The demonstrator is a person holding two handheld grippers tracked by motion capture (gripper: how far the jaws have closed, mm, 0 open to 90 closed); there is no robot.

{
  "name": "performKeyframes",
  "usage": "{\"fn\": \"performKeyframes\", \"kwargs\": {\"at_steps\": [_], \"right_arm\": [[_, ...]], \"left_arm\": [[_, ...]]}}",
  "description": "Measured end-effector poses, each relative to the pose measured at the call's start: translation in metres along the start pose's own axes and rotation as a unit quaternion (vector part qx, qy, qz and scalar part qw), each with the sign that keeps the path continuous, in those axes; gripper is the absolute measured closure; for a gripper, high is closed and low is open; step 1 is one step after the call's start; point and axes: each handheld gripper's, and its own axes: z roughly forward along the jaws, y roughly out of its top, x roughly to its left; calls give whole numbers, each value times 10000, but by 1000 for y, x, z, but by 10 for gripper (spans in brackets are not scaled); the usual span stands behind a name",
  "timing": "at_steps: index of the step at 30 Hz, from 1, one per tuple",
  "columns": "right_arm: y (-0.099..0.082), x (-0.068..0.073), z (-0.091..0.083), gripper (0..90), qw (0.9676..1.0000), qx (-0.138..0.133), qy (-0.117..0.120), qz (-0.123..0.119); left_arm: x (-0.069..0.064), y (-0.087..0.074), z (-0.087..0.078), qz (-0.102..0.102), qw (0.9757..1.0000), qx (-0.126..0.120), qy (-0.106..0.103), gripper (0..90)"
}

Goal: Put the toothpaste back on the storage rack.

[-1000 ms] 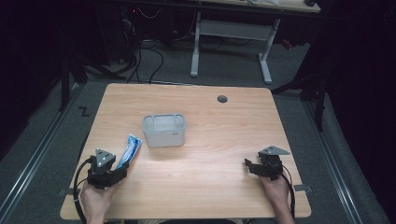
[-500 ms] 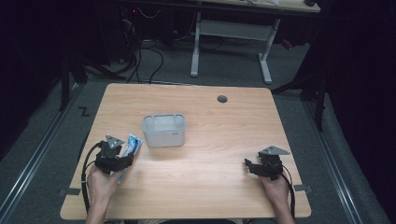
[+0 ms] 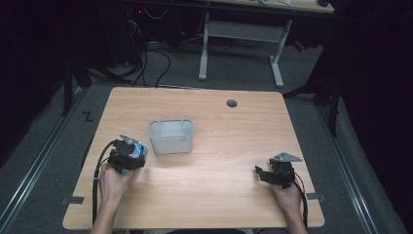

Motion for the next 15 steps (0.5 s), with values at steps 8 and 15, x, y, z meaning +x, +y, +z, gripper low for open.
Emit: {"fn": "performKeyframes", "kwargs": {"at_steps": [8, 15], "right_arm": [[0, 0, 0, 295, 10000, 1, 0, -1], [0, 0, 0, 295, 10000, 0, 0, -2]], "left_arm": [[-5, 6, 16, 120, 9997, 220, 49, 350], [-5, 8, 25, 128, 9992, 367, 110, 372]]}}
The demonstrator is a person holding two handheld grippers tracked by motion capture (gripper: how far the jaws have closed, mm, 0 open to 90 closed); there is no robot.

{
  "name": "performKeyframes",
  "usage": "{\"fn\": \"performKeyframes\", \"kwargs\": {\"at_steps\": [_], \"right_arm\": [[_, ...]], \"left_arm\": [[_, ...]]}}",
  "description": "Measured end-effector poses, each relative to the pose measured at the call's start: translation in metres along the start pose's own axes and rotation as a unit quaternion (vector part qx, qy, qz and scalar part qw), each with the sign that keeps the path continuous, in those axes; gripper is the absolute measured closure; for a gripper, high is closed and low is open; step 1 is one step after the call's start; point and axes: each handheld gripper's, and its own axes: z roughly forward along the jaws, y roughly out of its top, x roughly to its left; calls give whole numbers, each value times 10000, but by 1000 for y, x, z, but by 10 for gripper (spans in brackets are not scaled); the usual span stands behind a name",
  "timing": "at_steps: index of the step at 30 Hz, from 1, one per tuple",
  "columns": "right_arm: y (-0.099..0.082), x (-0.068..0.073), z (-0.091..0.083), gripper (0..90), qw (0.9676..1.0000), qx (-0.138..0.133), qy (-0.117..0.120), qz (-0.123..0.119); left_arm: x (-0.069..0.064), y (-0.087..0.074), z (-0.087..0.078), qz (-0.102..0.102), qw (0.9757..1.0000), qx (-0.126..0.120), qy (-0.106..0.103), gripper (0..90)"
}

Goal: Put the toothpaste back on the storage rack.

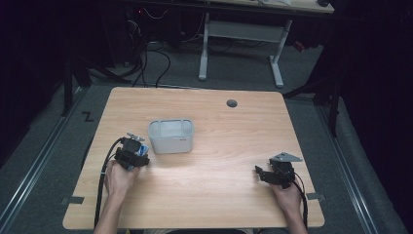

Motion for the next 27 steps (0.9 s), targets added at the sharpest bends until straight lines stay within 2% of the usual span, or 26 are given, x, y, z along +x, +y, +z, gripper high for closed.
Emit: {"fn": "performKeyframes", "kwargs": {"at_steps": [10, 19, 27], "right_arm": [[0, 0, 0, 294, 10000, 0, 1, 1], [0, 0, 0, 294, 10000, 1, -5, -5], [0, 0, 0, 294, 10000, 1, -3, -3]], "left_arm": [[4, 1, 7, -41, 9999, 147, 61, 404], [4, 3, 10, -25, 9996, 266, 1, 446], [9, 4, 12, -168, 9991, 347, -161, 455]]}}
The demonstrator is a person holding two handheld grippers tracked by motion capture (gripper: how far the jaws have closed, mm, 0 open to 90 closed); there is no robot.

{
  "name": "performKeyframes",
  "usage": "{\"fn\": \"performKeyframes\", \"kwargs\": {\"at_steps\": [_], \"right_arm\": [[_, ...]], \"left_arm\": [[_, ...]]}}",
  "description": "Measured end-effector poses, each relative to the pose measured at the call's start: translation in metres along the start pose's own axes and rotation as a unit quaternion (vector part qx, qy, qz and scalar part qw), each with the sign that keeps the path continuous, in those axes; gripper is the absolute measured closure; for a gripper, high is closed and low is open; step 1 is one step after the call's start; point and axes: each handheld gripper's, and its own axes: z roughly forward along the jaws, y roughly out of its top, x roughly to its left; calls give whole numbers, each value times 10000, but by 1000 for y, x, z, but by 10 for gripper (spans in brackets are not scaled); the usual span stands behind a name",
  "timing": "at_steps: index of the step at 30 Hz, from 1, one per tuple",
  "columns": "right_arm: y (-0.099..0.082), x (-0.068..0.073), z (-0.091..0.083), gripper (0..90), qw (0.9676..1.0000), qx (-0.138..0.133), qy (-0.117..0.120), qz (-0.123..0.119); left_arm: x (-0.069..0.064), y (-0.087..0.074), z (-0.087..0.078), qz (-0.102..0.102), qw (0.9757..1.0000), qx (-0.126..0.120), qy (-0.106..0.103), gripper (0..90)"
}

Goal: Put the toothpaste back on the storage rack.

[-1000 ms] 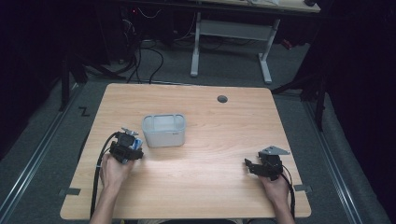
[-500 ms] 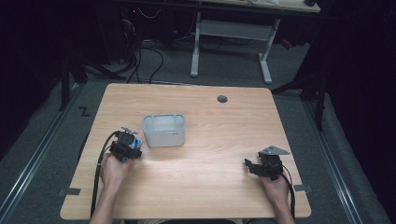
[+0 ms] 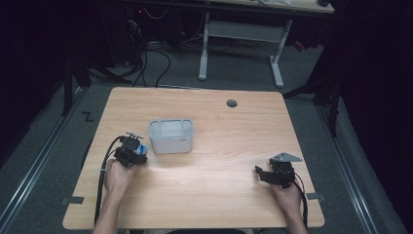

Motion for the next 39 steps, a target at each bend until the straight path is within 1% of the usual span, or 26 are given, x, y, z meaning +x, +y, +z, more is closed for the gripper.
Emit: {"fn": "performKeyframes", "kwargs": {"at_steps": [2, 3, 4, 5, 7, 9, 17, 18, 20, 22, 26, 32, 35, 39], "right_arm": [[0, 0, 0, 294, 10000, 1, 1, 1], [0, 0, 0, 294, 10000, 1, 1, 2], [0, 0, 0, 294, 10000, 1, 1, 2], [0, 0, 0, 294, 10000, -1, 5, 1], [0, 0, 0, 294, 10000, -1, 5, 0], [0, 0, 0, 294, 10000, -1, 4, 1], [0, 0, 0, 294, 10000, 0, 4, 1], [0, 0, 0, 294, 10000, -1, 4, -1], [0, 0, 0, 294, 10000, 1, 4, 1], [0, 0, 0, 294, 10000, 0, 4, 0], [0, 0, 0, 294, 10000, -1, 2, -1], [0, 0, 0, 294, 10000, 1, -2, -2], [0, 0, 0, 294, 10000, -5, -6, 1], [0, 0, 0, 294, 10000, -5, -5, -1]], "left_arm": [[1, 0, 0, 0, 10000, 14, -21, 458], [2, 1, 1, 1, 10000, 8, 21, 463], [3, 0, 1, 15, 10000, 8, 73, 496], [6, 0, 2, -56, 10000, 13, 11, 523], [12, -1, 2, -205, 9997, 14, -165, 539], [14, -1, 2, -248, 9994, 7, -225, 549], [13, 1, 2, -193, 9996, 90, -195, 591], [12, 1, 1, -158, 9997, 103, -176, 591], [10, 2, 0, -24, 9999, 144, -73, 624], [10, 2, 0, 14, 9999, 143, -49, 653], [13, 2, -2, -9, 9999, 102, -128, 685], [14, 1, -6, -4, 9998, 24, -183, 701], [17, 0, -13, -60, 9996, -150, -242, 705], [20, 1, -21, -82, 9993, -246, -274, 709]]}}
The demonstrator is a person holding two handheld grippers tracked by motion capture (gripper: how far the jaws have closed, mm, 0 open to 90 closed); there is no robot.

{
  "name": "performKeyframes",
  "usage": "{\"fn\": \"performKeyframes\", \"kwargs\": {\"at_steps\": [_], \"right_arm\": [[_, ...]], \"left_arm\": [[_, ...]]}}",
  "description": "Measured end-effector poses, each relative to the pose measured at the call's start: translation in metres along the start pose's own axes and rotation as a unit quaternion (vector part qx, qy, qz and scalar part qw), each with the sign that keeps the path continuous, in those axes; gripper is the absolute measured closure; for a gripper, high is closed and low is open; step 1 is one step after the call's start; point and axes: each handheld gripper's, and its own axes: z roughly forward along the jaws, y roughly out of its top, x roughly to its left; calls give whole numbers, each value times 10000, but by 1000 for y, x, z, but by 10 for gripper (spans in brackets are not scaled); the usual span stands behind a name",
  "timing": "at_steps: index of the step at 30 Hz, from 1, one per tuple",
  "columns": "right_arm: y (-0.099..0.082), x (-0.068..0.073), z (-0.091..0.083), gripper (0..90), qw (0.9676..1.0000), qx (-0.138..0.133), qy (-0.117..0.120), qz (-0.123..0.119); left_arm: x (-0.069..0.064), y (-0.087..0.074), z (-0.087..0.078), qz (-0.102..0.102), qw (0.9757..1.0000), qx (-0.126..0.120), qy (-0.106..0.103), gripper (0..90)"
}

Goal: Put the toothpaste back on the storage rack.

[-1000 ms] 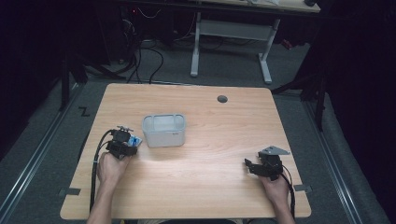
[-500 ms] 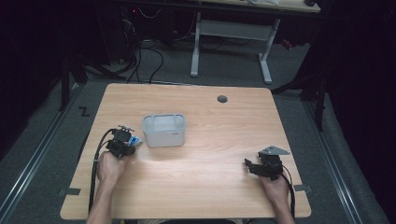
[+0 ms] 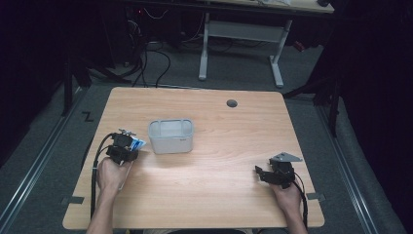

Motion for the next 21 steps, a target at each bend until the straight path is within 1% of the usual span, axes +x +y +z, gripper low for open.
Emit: {"fn": "performKeyframes", "kwargs": {"at_steps": [2, 4, 6, 8, 14, 15, 17, 21], "right_arm": [[0, 0, 0, 294, 10000, 2, 1, 1], [0, 0, 0, 294, 10000, 6, 5, -1], [0, 0, 0, 294, 10000, 7, 10, 2], [0, 0, 0, 294, 10000, 5, 12, 1], [0, 0, 0, 294, 10000, 5, 12, 2], [0, 0, 0, 293, 10000, 6, 13, 2], [0, 0, 0, 294, 10000, 6, 12, -3], [0, 0, 0, 294, 10000, 6, 13, -4]], "left_arm": [[1, 1, -5, 6, 10000, -76, -10, 711], [1, 2, -7, 22, 10000, -90, -15, 711], [0, 3, -15, 35, 9998, -195, -29, 713], [1, 3, -19, -6, 9996, -272, -83, 715], [4, 2, -27, -62, 9992, -369, -123, 719], [5, 3, -31, -47, 9991, -410, -124, 720], [4, 3, -33, -43, 9989, -444, -124, 722], [3, 6, -44, 13, 9982, -583, -134, 726]]}}
